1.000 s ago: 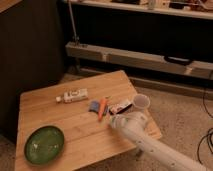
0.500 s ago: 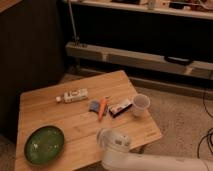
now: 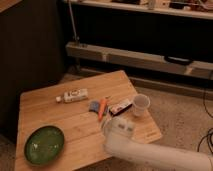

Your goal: Push the eraser across the table

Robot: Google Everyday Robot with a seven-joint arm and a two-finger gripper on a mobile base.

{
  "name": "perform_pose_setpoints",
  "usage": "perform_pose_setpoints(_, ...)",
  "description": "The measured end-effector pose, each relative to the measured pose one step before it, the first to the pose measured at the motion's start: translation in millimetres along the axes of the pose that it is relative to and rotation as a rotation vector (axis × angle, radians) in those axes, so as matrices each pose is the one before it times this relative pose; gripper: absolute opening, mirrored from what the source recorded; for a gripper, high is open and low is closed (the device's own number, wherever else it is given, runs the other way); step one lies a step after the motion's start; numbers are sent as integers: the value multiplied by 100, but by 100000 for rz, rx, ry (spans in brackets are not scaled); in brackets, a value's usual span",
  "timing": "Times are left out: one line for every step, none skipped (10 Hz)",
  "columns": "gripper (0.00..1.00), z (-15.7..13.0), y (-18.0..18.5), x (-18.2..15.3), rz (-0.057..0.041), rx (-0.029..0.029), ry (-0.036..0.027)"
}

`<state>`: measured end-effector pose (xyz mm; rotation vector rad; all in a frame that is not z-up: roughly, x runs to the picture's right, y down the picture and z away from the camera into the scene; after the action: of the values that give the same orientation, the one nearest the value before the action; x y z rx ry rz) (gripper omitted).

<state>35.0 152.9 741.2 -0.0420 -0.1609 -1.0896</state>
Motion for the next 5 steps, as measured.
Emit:
perform_pose_setpoints(0, 201, 56, 272, 576, -157, -458)
perform_pose_setpoints(0, 72, -1, -49, 8, 12, -188)
perform_pose_setpoints(0, 8, -1, -8, 13, 6, -23)
perform_pose_setpoints(0, 16, 18, -3, 2, -43, -14)
perform_pose_setpoints(0, 17, 31, 25, 64, -66, 22)
